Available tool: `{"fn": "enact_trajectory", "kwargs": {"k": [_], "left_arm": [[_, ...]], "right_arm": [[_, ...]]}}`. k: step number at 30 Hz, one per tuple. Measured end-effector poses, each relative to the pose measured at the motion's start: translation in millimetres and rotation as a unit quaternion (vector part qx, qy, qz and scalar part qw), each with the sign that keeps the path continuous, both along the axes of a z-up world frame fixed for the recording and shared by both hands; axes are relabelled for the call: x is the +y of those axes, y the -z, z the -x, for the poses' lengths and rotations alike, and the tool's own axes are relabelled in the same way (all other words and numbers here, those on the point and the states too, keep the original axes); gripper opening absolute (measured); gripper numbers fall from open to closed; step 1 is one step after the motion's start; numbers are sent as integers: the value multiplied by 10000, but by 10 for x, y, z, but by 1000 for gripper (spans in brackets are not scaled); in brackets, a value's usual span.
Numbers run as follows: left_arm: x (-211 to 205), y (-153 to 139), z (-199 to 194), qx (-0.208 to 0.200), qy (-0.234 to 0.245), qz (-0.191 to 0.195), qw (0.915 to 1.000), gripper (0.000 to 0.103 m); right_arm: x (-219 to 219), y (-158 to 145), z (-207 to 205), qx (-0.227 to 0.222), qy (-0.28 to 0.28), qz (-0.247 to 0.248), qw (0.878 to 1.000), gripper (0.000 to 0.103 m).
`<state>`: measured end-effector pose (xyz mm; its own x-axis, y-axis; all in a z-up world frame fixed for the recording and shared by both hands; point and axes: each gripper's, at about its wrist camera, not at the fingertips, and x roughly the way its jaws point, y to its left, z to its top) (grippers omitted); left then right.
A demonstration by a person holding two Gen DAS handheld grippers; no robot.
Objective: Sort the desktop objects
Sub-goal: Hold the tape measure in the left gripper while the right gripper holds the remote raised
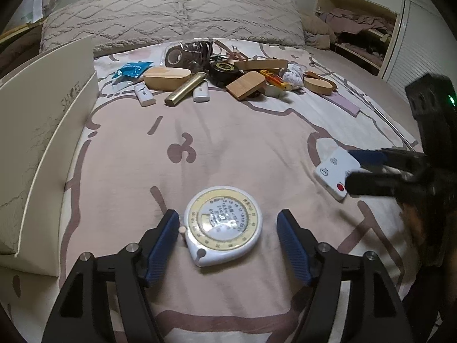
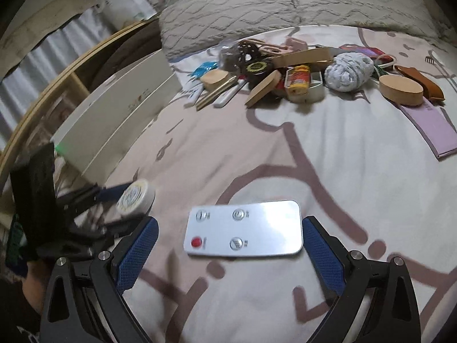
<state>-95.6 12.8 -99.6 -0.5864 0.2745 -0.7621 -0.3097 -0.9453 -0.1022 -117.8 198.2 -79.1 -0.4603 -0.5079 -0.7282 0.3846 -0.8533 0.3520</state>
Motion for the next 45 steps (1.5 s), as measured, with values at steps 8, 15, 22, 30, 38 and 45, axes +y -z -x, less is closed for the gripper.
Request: {"fn": "enact_trajectory", "kwargs": {"k": [8,15,22,30,38,45], "left_arm": [[-19,51,33,99,-224,349,9991,79],[2,115,68,-105,-169,306,9993,89],[30,110,36,42,-155,330,9993,93],[95,90,-11,262,-111,415,9987,81],[131,75,-32,364,-47,458,9983,66],[66,54,-23,350,-123,221,9991,55]], "right_arm": [[-327,148,-35,394,106,-1435,9888,103],[-256,185,6,245,163,-1275,9914,103],[-263,180,-31,345,227,-1192,9920,103],[-300,160,-65,568,400,-1287,9892,100],[-230,134,-84,696,619,-1234,9880,87],[-248,125,-109,789,665,-1294,9862,87]]}}
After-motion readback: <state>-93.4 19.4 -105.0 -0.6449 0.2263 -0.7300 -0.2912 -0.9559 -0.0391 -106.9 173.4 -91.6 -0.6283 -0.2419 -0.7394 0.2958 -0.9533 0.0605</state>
